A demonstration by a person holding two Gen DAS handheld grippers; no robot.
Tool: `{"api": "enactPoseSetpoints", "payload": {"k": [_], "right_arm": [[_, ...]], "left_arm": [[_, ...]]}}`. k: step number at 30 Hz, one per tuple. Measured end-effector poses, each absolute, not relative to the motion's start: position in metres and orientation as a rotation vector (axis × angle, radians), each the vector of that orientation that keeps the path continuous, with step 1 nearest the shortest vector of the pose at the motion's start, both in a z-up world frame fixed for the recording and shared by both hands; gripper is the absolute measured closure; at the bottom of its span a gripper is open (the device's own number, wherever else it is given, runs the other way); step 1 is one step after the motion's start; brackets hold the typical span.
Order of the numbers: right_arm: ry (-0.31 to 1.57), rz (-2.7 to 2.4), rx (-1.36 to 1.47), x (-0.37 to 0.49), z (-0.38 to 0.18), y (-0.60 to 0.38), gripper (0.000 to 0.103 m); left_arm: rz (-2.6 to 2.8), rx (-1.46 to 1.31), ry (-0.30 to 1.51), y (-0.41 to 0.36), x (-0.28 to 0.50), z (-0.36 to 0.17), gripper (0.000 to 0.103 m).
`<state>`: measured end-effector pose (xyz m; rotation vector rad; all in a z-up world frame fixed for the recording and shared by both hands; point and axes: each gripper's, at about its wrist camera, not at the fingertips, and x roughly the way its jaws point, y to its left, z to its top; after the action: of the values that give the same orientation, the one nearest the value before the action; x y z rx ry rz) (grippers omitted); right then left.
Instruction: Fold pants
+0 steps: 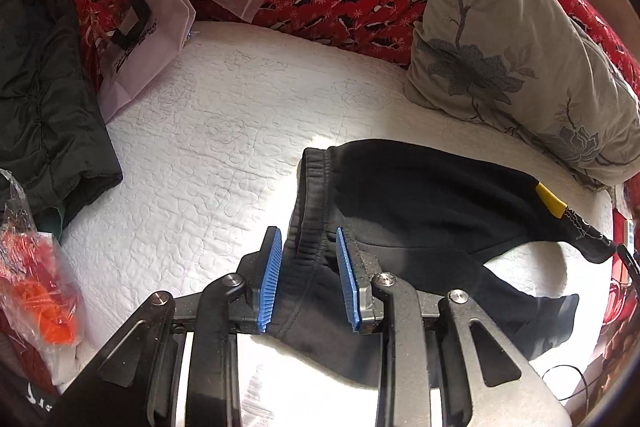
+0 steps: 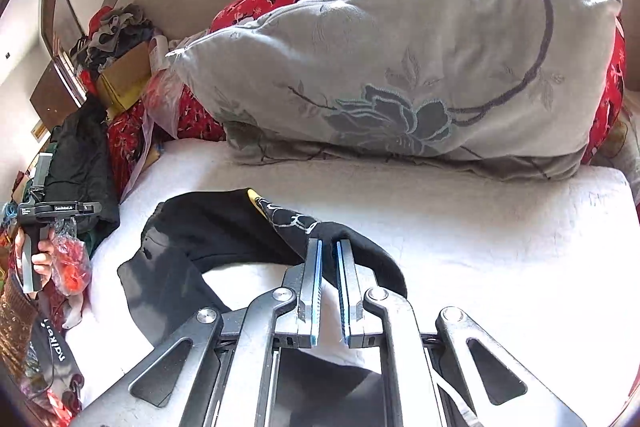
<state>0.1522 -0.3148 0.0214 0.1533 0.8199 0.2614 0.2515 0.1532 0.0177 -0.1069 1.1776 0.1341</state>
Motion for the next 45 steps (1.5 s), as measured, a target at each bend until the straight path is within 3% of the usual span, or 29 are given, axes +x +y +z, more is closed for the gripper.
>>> {"api": "enactPoseSetpoints", "payload": {"k": [4, 6, 8, 10, 12, 13, 20, 23, 27, 28, 29, 30, 42, 44, 45], "right_arm": [[0.880, 0.182, 0.184, 0.159, 0.001, -0.326, 0.096], [0.910, 0.160, 0.208, 0.168, -0.009, -0.332, 0.091], [0.937, 0.136, 0.240, 0.179, -0.019, -0.338, 0.089], [0.966, 0.127, 0.274, 0.189, -0.032, -0.342, 0.079], [1.005, 0.129, 0.316, 0.196, -0.046, -0.342, 0.052], [1.027, 0.148, 0.351, 0.198, -0.053, -0.340, 0.050], [1.037, 0.147, 0.367, 0.174, -0.073, -0.316, 0.050], [1.043, 0.143, 0.291, 0.165, -0.073, -0.304, 0.049], [1.056, 0.146, 0.282, 0.162, -0.069, -0.299, 0.049], [1.053, 0.140, 0.277, 0.162, -0.067, -0.299, 0.049], [1.052, 0.142, 0.277, 0.162, -0.066, -0.300, 0.045], [1.057, 0.147, 0.276, 0.163, -0.066, -0.300, 0.041], [1.143, 0.085, 0.144, 0.171, -0.089, -0.275, 0.039], [1.140, 0.063, 0.094, 0.177, -0.094, -0.267, 0.047], [1.130, 0.041, 0.060, 0.179, -0.095, -0.263, 0.071]], "left_arm": [[0.158, -0.167, 1.237, 0.165, 0.277, -0.002, 0.077], [0.160, -0.154, 1.260, 0.166, 0.295, -0.013, 0.072], [0.169, -0.136, 1.303, 0.166, 0.314, -0.029, 0.051], [0.168, -0.155, 1.326, 0.168, 0.324, -0.042, 0.051], [0.143, -0.184, 1.339, 0.171, 0.330, -0.054, 0.051], [0.133, -0.192, 1.347, 0.172, 0.332, -0.060, 0.051], [0.045, -0.289, 1.446, 0.173, 0.340, -0.102, 0.050], [0.049, -0.319, 1.451, 0.171, 0.345, -0.111, 0.044], [0.061, -0.387, 1.420, 0.174, 0.353, -0.111, 0.043], [0.071, -0.399, 1.411, 0.175, 0.354, -0.109, 0.050], [0.077, -0.407, 1.409, 0.175, 0.354, -0.109, 0.070], [0.067, -0.412, 1.414, 0.174, 0.354, -0.108, 0.075], [0.080, -0.281, 1.398, 0.146, 0.351, -0.093, 0.077], [0.083, -0.289, 1.402, 0.147, 0.357, -0.096, 0.077], [0.083, -0.290, 1.403, 0.147, 0.358, -0.097, 0.077]]}}
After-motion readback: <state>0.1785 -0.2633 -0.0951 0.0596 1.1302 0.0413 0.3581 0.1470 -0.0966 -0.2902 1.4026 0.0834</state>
